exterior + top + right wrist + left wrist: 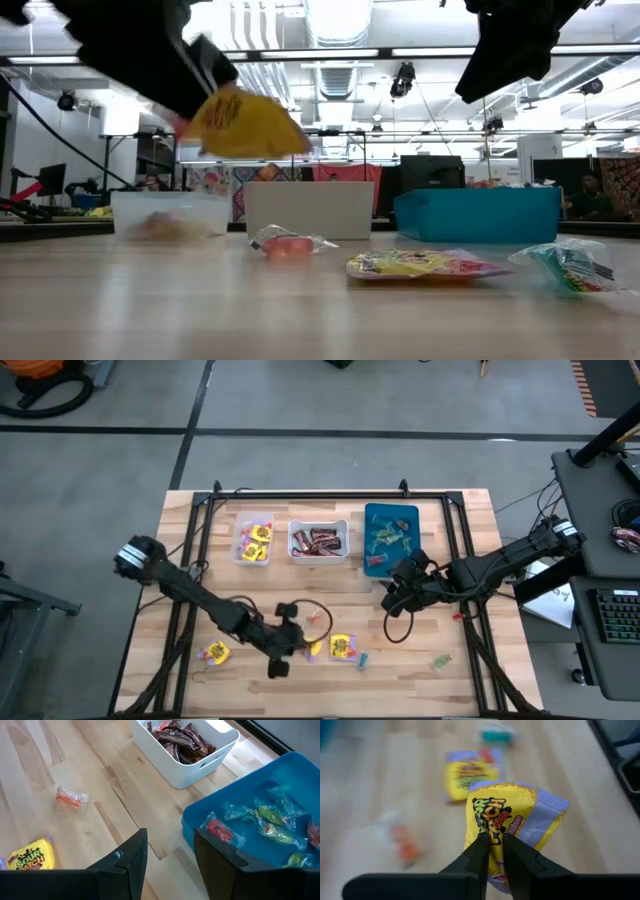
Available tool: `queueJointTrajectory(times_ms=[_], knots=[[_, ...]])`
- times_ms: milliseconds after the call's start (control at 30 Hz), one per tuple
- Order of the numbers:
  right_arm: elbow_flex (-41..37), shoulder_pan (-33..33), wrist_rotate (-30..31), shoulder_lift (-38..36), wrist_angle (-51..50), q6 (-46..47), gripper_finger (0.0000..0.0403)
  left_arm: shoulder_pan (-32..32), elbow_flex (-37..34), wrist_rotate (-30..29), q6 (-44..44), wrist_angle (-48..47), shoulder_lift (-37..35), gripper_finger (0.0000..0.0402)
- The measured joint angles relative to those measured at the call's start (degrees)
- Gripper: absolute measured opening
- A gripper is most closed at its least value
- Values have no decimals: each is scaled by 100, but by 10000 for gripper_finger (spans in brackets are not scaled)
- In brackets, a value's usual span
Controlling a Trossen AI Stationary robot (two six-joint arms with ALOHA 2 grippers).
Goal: Sort candy
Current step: Put the yellow candy into the transparent bin
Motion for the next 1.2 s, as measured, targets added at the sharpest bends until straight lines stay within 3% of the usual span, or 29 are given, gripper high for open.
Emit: queueJointTrajectory(times_ms=[300,400,533,733,933,1033,1200], knots=[[0,0,10,0,119,-2,150,610,3,-1236,6,-2295,-1565,37],[0,1,12,0,130,0,150,981,-16,-1724,-15,-3025,-2014,37],[0,1,13,0,146,0,150,1725,-122,-1927,-10,-3693,-2492,37],[0,1,19,0,270,-2,150,3331,-475,-2002,36,-4045,-2865,37],[0,1,17,0,272,-1,150,5027,-830,-1817,-74,-3846,-2769,37],[-2,1,12,0,270,0,150,5470,-884,-1656,-97,-3676,-2616,38],[-2,1,12,0,272,0,150,5625,-887,-1727,40,-3580,-2387,38]])
